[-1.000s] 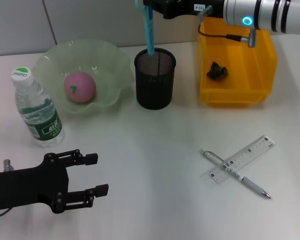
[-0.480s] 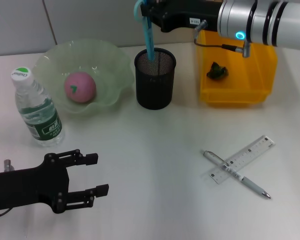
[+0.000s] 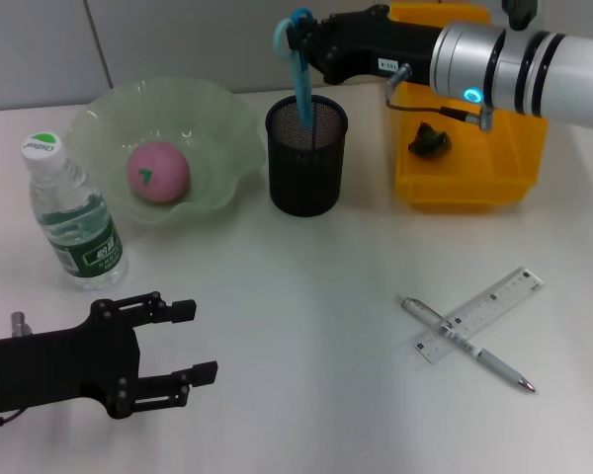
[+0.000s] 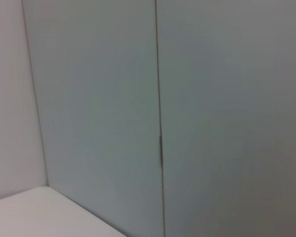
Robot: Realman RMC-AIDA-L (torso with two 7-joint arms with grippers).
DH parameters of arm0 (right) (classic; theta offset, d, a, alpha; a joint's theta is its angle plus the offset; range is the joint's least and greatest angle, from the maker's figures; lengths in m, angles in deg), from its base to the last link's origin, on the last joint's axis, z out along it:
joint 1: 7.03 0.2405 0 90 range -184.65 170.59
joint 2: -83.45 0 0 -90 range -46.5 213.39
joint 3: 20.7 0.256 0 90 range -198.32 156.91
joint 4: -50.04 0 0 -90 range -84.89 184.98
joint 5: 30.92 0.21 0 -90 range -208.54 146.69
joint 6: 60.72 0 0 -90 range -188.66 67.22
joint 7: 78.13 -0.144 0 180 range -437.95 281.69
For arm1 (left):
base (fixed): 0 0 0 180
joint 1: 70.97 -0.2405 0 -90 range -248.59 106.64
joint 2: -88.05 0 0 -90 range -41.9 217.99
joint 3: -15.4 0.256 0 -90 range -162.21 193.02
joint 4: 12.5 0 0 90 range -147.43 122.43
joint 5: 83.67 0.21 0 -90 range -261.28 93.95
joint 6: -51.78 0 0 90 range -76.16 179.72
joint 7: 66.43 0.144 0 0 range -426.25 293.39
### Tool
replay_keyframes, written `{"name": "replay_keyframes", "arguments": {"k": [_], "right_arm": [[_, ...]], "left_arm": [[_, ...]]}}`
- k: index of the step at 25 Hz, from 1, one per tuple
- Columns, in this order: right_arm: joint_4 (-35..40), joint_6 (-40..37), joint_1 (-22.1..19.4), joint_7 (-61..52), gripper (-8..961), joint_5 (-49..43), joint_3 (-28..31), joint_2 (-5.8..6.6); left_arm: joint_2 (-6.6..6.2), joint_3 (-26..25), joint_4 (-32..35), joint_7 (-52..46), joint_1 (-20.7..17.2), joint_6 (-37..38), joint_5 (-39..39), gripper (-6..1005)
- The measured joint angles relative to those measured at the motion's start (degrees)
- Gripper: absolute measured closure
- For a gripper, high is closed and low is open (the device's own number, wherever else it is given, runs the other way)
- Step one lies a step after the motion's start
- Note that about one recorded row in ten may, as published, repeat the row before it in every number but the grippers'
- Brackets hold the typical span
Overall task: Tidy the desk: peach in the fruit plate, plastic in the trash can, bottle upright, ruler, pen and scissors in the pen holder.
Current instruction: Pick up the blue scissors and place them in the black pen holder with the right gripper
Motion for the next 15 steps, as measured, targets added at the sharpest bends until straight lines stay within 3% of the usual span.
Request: {"name": "replay_keyframes", "arguments": {"k": [15], "right_arm": [[-5.3, 2.7, 1.6, 5.8, 819, 3.8, -0.2, -0.16]], "left_arm": [[0.08, 0.0, -0.9, 0.4, 0.3, -0.9, 0.0, 246]]}}
